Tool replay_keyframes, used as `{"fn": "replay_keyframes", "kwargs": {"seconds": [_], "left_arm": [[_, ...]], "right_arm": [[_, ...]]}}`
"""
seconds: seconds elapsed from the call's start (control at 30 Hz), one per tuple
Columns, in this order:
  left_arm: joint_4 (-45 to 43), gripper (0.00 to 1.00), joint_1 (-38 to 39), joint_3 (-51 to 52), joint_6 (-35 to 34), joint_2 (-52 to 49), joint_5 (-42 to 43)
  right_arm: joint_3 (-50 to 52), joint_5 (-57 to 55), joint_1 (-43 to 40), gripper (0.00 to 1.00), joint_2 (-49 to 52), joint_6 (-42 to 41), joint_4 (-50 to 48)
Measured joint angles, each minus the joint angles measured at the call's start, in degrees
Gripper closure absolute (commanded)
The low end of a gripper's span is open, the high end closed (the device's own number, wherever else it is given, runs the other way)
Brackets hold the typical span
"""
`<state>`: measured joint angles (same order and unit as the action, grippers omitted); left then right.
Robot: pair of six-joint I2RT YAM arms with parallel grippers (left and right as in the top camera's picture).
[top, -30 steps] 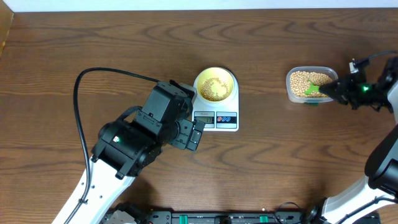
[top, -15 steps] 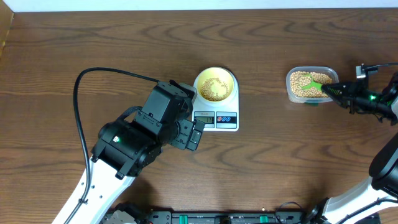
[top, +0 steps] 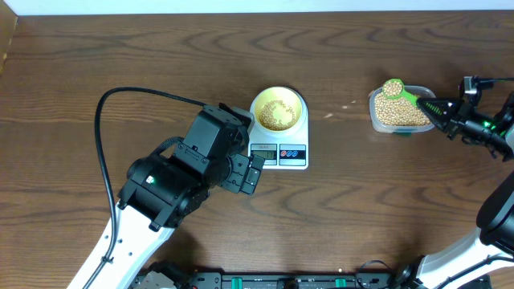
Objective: Scoop item into bowl and weigh 50g on scale
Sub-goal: 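Scoop soybeans again from the tub and lift the scoop, then carry the filled green scoop leftward over the yellow bowl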
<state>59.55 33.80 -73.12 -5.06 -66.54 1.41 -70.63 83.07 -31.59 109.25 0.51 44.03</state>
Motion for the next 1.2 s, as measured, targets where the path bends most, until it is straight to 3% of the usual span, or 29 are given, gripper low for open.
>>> {"fn": "replay_keyframes", "kwargs": {"seconds": [0.27,0.7,0.9,1.2], "left_arm": [[0.0,0.03,0.0,0.0,0.0,0.0,0.0],[0.0,0.03,0.0,0.0,0.0,0.0,0.0],[0.0,0.03,0.0,0.0,0.0,0.0,0.0],[0.0,0.03,0.0,0.0,0.0,0.0,0.0]], "right_arm": [[0.0,3.4,1.7,0.99,0.0,0.0,2.2],[0.0,4.3,14.6,0.99,0.0,-0.4,-1.3],[0.3,4.5,21.0,0.99,0.0,-6.5,-13.1],[0.4,4.2,28.1,0.99,0.0,-24.1,-38.0]]}}
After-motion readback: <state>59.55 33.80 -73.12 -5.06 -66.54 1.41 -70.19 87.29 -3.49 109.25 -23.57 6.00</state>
